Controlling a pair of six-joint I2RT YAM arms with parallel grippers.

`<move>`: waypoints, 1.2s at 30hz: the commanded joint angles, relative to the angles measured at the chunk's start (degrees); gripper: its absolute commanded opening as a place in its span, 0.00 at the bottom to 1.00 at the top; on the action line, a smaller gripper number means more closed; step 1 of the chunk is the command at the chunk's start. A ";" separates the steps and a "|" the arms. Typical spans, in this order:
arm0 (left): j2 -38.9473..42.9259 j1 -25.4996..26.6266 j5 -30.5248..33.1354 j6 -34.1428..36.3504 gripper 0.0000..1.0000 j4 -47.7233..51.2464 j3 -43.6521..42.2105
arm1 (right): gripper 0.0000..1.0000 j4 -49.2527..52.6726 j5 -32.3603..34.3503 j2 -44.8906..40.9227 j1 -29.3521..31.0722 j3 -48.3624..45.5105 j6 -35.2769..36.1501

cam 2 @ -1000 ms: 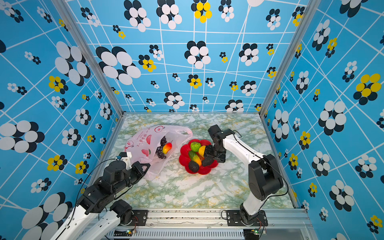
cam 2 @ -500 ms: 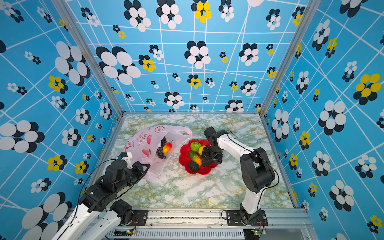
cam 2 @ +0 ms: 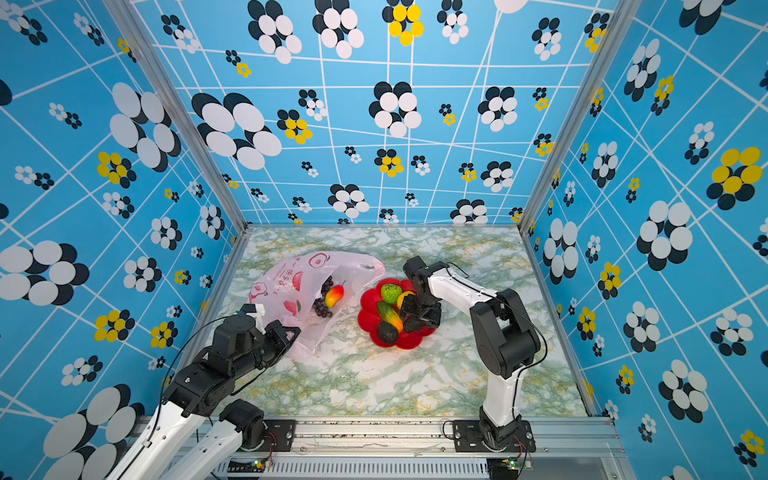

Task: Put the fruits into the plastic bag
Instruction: 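Lower the right gripper onto a dark avocado in the bowl and close, then lift the avocado with the right gripper and carry it toward the bag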

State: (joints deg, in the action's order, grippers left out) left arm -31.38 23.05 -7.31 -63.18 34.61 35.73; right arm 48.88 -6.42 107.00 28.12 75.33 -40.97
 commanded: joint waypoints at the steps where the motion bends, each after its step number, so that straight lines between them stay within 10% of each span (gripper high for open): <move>1: -0.73 -1.25 -1.91 1.52 0.00 -1.03 0.80 | 0.78 0.56 2.43 1.67 0.26 1.39 -0.60; 36: -0.81 -4.39 -4.89 1.53 0.00 -2.42 1.20 | 0.40 5.18 5.05 -12.73 0.07 2.25 0.60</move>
State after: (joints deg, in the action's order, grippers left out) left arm -32.75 19.11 -12.21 -61.73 33.08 35.86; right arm 50.72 -2.81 97.51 28.12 76.66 -41.63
